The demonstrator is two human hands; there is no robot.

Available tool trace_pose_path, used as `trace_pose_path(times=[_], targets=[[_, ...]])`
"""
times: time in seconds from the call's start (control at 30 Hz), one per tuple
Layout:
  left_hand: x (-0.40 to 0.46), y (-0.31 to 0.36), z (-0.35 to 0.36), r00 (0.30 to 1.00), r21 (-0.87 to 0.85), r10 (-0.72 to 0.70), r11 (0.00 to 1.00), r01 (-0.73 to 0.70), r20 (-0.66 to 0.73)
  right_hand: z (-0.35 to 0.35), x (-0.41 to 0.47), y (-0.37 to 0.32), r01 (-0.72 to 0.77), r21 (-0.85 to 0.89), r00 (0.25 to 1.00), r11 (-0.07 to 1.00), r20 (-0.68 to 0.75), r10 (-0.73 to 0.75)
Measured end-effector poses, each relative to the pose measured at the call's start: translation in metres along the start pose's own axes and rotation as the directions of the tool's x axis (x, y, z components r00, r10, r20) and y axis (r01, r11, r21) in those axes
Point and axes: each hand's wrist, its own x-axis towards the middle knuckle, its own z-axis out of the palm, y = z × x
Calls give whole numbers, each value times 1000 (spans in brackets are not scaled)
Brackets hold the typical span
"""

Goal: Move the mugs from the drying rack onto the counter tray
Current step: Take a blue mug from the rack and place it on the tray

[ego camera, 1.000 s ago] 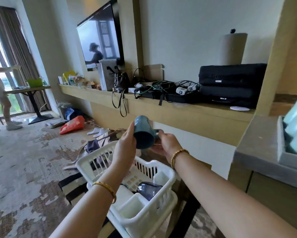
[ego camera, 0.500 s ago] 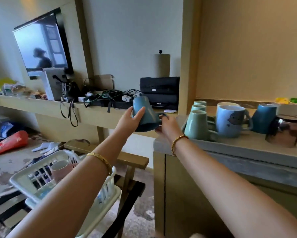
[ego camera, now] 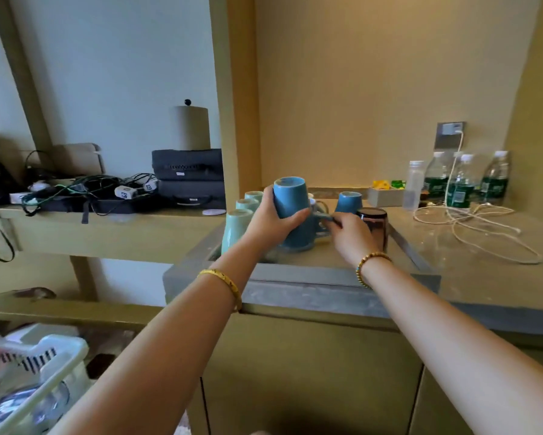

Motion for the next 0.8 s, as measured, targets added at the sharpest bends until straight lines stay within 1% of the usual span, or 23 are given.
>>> trace_pose_path(times=[0.1,0.17,0.3,0.43,0.57,0.73,0.8], targets=[[4,-11,20,997,-14,1,1000,0,71,-6,2,19,-30,-146,1000,989,-6,29],[6,-17,28,994,-23,-13,1000,15,105,-6,7,25,-24,-251,999,968,37,34],[9,-33,35,982,-22,-99,994,104,160,-3,15,35,-29,-367,991,930,108,73],[9,-42,42,982,26,-124,992,122,140,4,16,48,-42,-362,991,931,102,85],[12,-49,43,982,94,-150,986,139,117,8,17,55,-25,-340,984,940,157,83],[6,-53,49,998,157,-67,985,67,-7,10,17,56,16,-353,977,936,204,60],[5,-54,52,998,187,-38,981,48,-59,10,17,57,39,-319,972,947,232,38]])
